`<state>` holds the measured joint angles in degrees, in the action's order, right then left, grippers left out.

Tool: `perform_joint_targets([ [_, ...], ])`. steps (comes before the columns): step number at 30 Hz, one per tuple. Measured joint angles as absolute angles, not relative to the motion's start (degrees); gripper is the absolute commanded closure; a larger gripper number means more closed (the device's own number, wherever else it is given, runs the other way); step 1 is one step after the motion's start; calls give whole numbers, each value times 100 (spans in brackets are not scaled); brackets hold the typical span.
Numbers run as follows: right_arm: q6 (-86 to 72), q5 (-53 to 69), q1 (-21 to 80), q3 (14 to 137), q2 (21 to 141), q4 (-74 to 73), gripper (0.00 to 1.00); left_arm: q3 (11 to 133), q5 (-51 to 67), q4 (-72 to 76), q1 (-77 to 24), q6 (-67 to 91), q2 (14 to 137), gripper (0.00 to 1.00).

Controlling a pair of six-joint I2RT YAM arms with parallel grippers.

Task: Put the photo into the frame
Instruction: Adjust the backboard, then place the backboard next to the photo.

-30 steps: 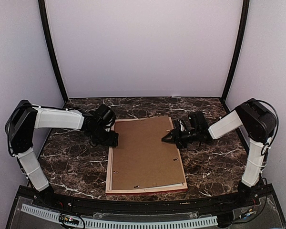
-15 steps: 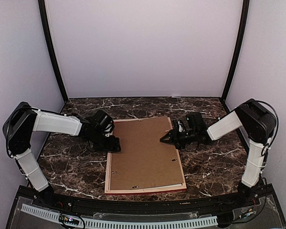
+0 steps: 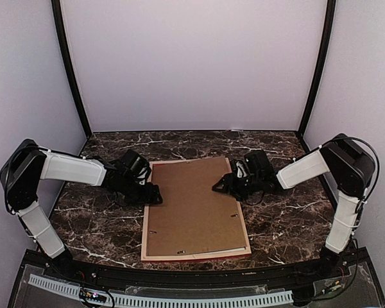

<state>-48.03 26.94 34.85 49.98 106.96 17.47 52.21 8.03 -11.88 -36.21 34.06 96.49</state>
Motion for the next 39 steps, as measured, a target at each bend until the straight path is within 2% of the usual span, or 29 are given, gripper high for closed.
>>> perform_joint_targets([
  [13,-4757,2032,3747,5061,10516,1334,38,5159,749,-1181,-3629,3494,9432,27],
  [21,-4722,2027,3754,5103,10516,1262,37,5159,-27,-1245,-3865,3382,8495,27],
  [26,-4709,2027,3754,5155,10516,1166,37,5159,-67,-941,-4338,3367,8224,27],
  [31,-4694,2025,3758,5186,10516,1100,36,5159,399,-80,-4849,3498,8611,27],
  [39,-4644,2029,3758,5188,10516,1085,36,5339,1037,932,-5306,3839,9957,28],
])
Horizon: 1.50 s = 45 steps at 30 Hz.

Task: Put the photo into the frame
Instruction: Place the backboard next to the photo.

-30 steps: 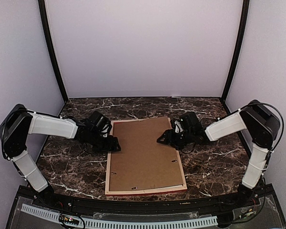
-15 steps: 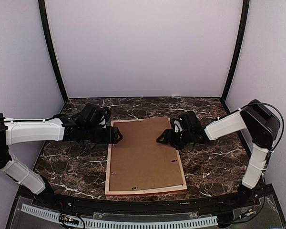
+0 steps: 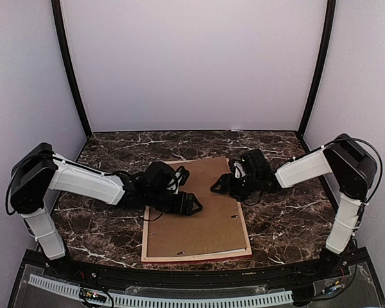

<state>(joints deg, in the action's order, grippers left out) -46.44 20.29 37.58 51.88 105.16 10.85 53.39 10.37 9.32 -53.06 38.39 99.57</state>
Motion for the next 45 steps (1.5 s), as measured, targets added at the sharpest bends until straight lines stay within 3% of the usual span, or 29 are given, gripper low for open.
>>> perform_joint_targets([
  [10,-4451,2038,3758,5393,10516,679,35,5301,1066,1315,-5339,4077,10145,29],
  [21,-4141,2049,3756,5793,10514,-152,25,5022,932,1754,-5339,4241,10125,29],
  [35,-3747,1826,3452,5942,10079,-1081,24,4772,788,1804,-5343,4329,10036,29],
  [45,-3061,1127,3341,6475,9721,-1603,25,4799,537,1068,-5343,4077,9708,28],
])
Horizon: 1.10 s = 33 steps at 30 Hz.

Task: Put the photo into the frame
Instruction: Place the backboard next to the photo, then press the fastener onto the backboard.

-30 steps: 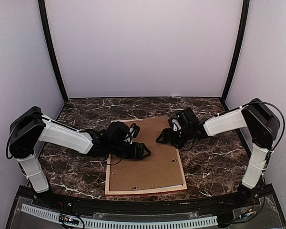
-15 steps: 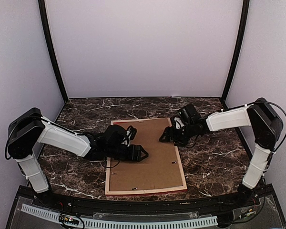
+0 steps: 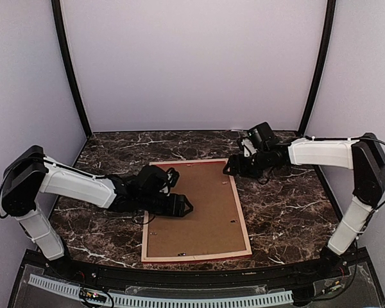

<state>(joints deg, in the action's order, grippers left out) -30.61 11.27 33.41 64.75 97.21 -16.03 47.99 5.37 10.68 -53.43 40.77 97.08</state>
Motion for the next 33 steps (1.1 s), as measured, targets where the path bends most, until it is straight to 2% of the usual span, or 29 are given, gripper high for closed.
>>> perform_joint_targets([
  [10,-2641,419,3330,6943,10313,-1929,25,5273,-314,-242,-5183,3505,8611,22],
  [13,-2598,329,3321,7061,10578,-1968,25,5286,-467,-633,-4899,3363,8392,16],
  [18,-2565,248,3321,7201,10768,-1999,25,5282,-563,-1103,-4309,3177,8237,13],
  [22,-2545,274,3321,7242,10790,-1975,25,5297,-720,-1439,-4021,2982,8274,14],
  [27,-2530,384,3319,7240,10818,-1920,27,5739,-965,-1903,-3913,2687,9017,16],
  [33,-2508,567,3310,7037,10827,-1782,33,5994,-1103,-2134,-3876,2506,9594,16],
])
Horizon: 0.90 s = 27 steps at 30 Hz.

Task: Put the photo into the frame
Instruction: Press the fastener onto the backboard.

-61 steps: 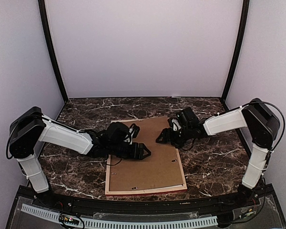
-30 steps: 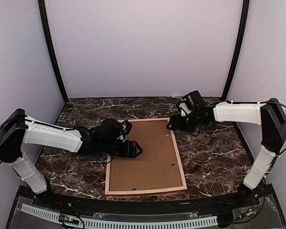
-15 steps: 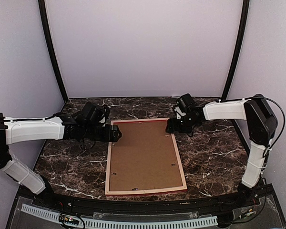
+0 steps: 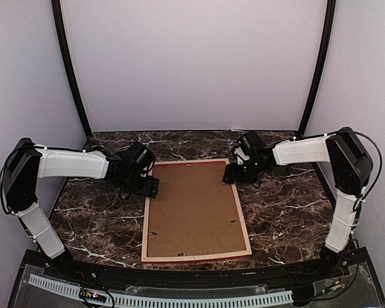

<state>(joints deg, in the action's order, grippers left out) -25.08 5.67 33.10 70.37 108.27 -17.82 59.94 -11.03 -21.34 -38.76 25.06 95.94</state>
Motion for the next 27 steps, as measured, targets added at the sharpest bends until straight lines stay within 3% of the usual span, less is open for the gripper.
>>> perform_joint_targets([
  [17,-2421,976,3286,6182,10626,-1385,69,6114,-1155,-2305,-3758,2158,9655,16],
  [27,-2405,1046,3245,6147,10626,-1341,75,6383,-974,-2349,-3658,1879,10027,22],
])
